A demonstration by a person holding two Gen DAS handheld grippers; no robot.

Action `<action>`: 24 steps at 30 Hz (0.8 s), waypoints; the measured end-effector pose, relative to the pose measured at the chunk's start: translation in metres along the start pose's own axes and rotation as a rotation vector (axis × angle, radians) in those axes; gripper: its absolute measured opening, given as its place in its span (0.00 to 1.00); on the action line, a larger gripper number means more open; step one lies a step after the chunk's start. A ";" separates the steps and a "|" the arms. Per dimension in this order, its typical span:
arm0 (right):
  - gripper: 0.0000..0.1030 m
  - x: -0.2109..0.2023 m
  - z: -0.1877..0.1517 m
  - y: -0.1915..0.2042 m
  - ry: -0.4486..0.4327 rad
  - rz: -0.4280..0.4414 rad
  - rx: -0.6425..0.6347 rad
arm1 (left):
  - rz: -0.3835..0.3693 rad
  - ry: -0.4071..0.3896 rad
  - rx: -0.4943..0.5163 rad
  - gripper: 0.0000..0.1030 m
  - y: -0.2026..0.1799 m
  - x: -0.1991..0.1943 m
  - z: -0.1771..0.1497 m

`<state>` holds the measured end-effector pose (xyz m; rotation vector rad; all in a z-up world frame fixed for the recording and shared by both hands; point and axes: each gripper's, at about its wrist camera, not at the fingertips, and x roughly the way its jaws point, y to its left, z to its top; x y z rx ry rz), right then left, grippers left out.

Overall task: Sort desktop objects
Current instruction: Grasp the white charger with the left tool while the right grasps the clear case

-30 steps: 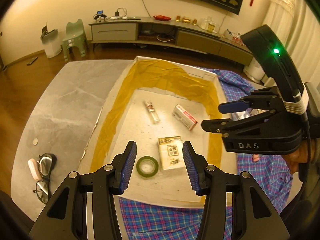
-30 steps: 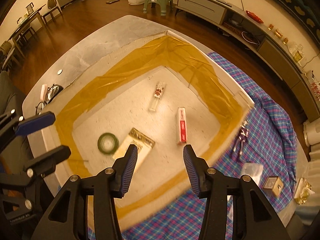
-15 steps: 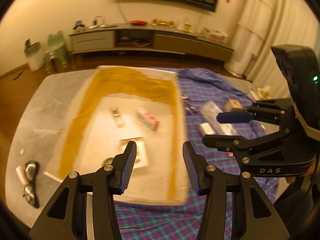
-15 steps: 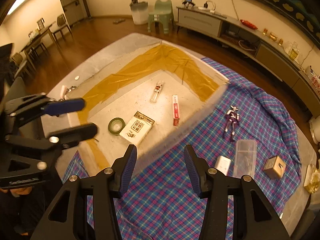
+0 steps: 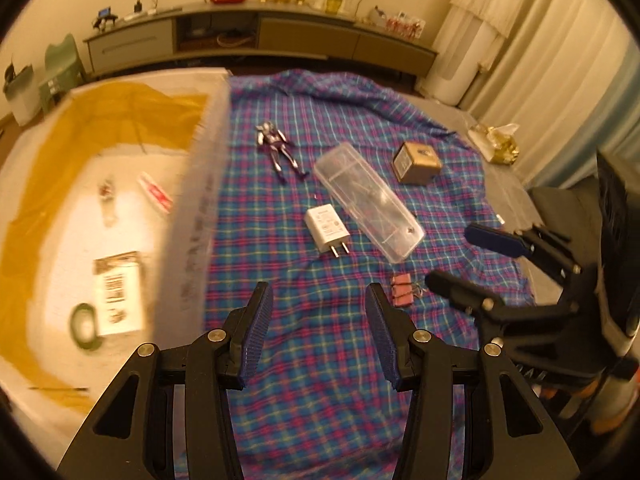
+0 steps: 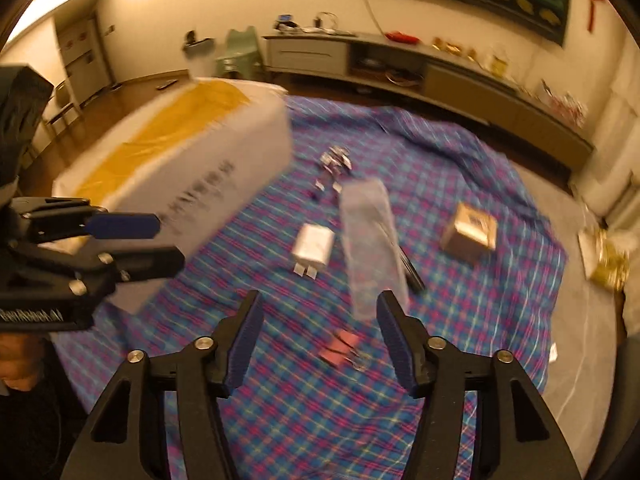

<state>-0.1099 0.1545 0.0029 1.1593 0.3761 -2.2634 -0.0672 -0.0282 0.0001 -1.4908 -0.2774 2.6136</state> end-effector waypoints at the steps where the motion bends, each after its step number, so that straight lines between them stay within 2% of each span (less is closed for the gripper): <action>1: 0.67 0.007 -0.005 -0.007 0.001 -0.007 0.018 | 0.004 0.014 -0.005 0.49 -0.003 0.012 0.003; 5: 0.70 0.033 -0.003 -0.025 0.018 -0.029 0.022 | 0.034 0.039 -0.022 0.49 -0.013 0.049 0.014; 7: 0.73 0.046 0.003 -0.026 0.009 -0.053 -0.027 | 0.049 0.051 -0.032 0.49 -0.016 0.068 0.020; 15: 0.73 0.096 0.006 -0.020 0.033 -0.142 -0.209 | 0.100 0.086 -0.024 0.49 -0.019 0.118 0.028; 17: 0.68 0.105 0.003 -0.024 0.050 -0.149 -0.220 | 0.114 0.088 -0.020 0.49 -0.019 0.127 0.029; 18: 0.63 0.106 0.003 -0.028 0.041 -0.125 -0.200 | 0.137 0.063 -0.010 0.50 -0.020 0.127 0.030; 19: 0.53 0.106 0.003 -0.032 0.042 -0.113 -0.179 | 0.149 0.056 -0.006 0.49 -0.020 0.129 0.031; 24: 0.52 0.103 0.002 -0.050 0.050 -0.045 -0.076 | 0.162 0.015 -0.016 0.48 -0.012 0.128 0.033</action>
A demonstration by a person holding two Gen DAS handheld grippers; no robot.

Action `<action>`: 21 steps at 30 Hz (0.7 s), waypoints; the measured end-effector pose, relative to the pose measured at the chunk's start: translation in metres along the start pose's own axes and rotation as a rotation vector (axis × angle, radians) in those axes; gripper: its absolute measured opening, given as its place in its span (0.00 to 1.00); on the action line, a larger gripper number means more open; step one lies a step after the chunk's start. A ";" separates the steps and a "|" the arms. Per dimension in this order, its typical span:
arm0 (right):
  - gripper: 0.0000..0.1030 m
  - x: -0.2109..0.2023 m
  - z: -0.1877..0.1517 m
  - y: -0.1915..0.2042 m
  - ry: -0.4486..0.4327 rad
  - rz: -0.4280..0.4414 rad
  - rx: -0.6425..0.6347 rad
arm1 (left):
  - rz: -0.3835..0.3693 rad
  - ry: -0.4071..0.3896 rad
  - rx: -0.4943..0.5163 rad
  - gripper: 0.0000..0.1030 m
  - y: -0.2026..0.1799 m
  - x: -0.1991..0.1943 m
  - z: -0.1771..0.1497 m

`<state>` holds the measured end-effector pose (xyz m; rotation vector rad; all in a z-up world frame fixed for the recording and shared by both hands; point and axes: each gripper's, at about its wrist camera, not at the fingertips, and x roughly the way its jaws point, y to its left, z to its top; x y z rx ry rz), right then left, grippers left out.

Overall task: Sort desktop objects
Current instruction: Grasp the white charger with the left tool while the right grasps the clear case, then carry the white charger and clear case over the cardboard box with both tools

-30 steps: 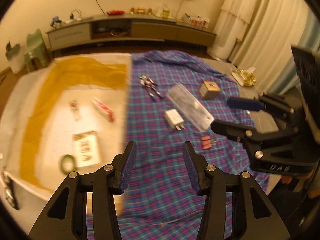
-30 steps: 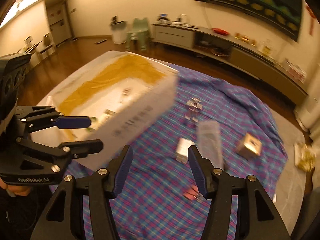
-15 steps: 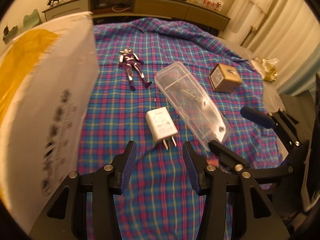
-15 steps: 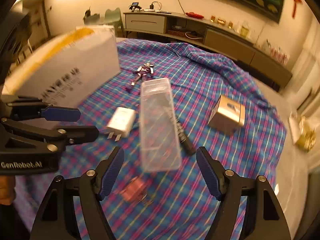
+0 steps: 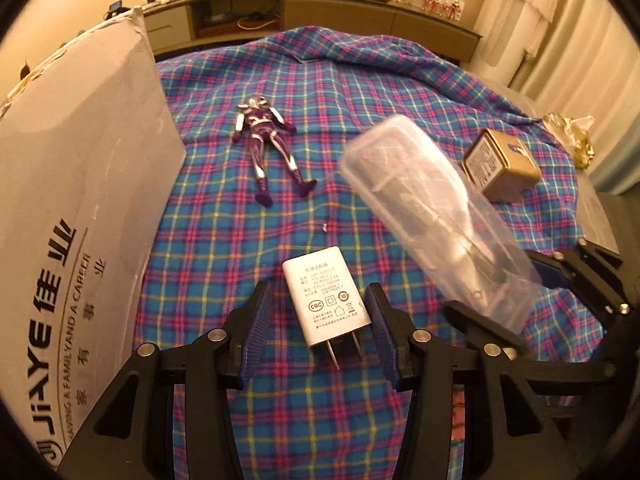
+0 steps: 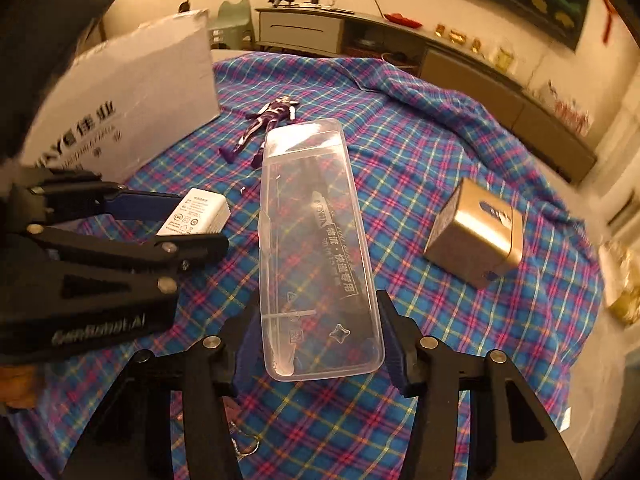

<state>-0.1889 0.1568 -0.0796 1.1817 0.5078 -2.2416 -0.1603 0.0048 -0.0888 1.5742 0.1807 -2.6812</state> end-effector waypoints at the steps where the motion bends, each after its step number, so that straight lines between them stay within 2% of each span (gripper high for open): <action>1: 0.52 -0.002 -0.001 -0.003 0.000 0.013 0.019 | 0.004 -0.007 0.001 0.42 0.001 -0.001 -0.001; 2: 0.51 -0.004 -0.001 -0.006 0.001 0.027 0.039 | 0.008 -0.010 0.006 0.36 0.002 -0.001 -0.001; 5: 0.51 -0.012 -0.003 -0.011 -0.008 0.054 0.078 | 0.010 -0.017 -0.001 0.31 0.005 -0.001 -0.002; 14: 0.51 -0.035 0.002 -0.012 -0.058 0.090 0.113 | -0.005 -0.042 -0.030 0.31 0.013 -0.012 0.000; 21: 0.51 -0.052 0.007 -0.007 -0.095 0.110 0.118 | -0.017 -0.087 -0.040 0.30 0.013 -0.040 0.005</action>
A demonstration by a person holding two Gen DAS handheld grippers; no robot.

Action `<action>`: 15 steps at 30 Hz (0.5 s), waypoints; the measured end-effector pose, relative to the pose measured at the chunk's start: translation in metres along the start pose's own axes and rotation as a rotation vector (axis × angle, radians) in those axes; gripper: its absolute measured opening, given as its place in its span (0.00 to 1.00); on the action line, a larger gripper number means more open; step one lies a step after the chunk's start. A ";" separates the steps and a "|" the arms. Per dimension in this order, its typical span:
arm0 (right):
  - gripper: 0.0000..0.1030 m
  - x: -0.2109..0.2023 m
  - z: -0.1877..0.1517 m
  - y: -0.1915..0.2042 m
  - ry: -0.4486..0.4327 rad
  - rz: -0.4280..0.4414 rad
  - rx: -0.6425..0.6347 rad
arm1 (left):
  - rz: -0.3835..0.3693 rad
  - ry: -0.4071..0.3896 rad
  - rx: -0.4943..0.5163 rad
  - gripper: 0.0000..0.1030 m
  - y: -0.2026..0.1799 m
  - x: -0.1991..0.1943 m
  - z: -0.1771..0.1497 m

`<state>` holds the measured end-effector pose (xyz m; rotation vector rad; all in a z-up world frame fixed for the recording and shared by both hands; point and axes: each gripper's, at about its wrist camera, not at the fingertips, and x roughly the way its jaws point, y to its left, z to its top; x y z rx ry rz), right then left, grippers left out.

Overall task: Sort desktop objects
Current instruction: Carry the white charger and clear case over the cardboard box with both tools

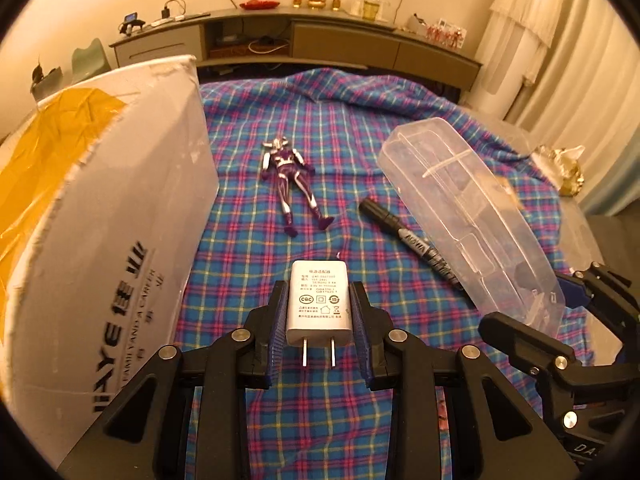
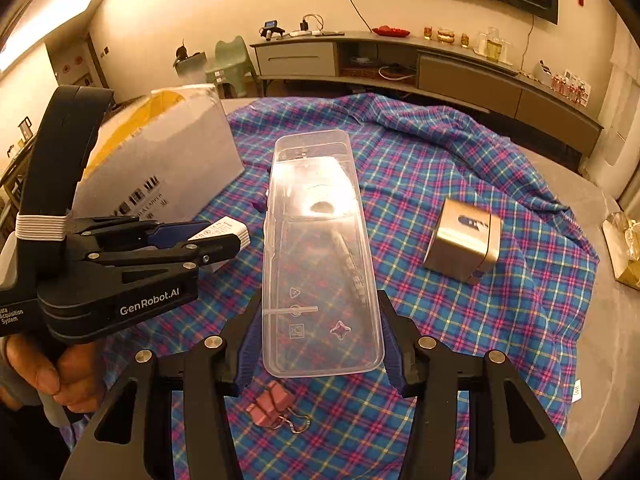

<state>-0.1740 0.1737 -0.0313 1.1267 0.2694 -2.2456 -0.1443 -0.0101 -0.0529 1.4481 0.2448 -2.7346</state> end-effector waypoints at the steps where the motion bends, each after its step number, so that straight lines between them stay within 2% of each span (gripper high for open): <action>1: 0.51 -0.002 0.001 0.002 -0.006 0.003 -0.001 | 0.002 0.000 -0.003 0.30 0.002 -0.002 0.001; 15: 0.51 -0.043 0.003 0.035 -0.070 0.030 -0.023 | -0.040 -0.077 0.007 0.30 0.019 -0.067 -0.011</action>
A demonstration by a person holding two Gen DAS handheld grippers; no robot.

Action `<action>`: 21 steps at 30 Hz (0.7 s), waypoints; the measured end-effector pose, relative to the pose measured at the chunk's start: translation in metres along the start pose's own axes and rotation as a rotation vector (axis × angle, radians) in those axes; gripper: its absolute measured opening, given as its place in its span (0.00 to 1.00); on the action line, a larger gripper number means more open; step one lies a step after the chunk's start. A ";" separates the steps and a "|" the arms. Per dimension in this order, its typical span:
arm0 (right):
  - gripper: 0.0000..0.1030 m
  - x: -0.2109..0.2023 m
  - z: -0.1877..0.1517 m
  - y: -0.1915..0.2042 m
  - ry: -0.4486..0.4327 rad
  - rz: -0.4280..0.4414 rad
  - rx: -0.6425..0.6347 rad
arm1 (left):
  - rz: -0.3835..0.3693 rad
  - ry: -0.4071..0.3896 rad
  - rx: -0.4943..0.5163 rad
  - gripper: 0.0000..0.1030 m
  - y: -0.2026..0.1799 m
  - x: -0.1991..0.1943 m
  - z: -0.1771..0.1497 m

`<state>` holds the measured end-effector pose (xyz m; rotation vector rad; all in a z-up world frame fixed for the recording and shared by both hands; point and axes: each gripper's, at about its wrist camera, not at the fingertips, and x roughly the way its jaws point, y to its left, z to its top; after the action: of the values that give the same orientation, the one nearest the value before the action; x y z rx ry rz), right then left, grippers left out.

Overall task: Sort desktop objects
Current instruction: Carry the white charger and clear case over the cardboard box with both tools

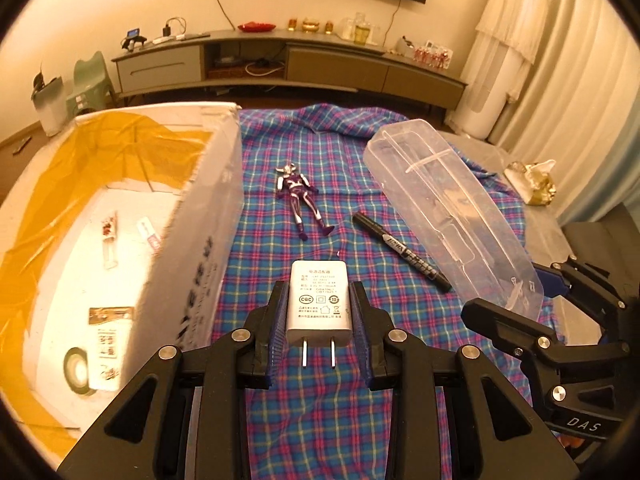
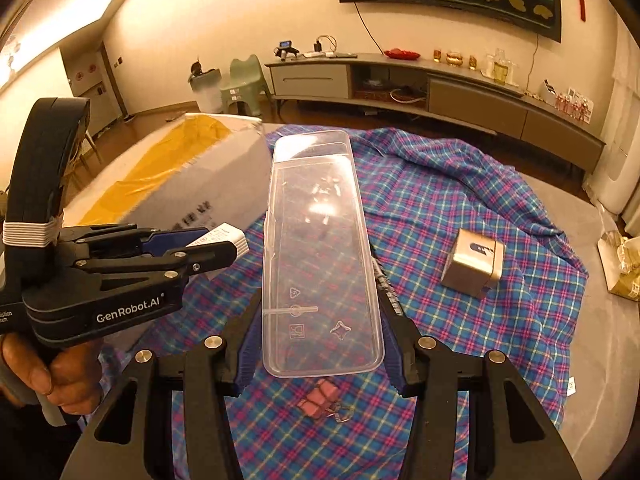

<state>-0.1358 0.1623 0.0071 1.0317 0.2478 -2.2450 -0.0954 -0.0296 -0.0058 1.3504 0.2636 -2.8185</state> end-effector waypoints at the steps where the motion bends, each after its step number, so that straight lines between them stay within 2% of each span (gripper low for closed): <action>1: 0.51 -0.003 0.000 0.004 -0.005 0.004 -0.003 | -0.003 -0.008 0.002 0.30 0.001 -0.005 -0.001; 10: 0.51 -0.035 0.007 0.044 -0.065 0.013 -0.024 | -0.027 -0.068 0.010 0.30 0.016 -0.043 -0.003; 21: 0.51 -0.051 0.023 0.092 -0.110 0.004 -0.075 | -0.040 -0.137 -0.053 0.30 0.068 -0.083 0.000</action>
<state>-0.0677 0.1063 0.0691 0.8656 0.2795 -2.2630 -0.0373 -0.1025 0.0483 1.1481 0.3642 -2.8972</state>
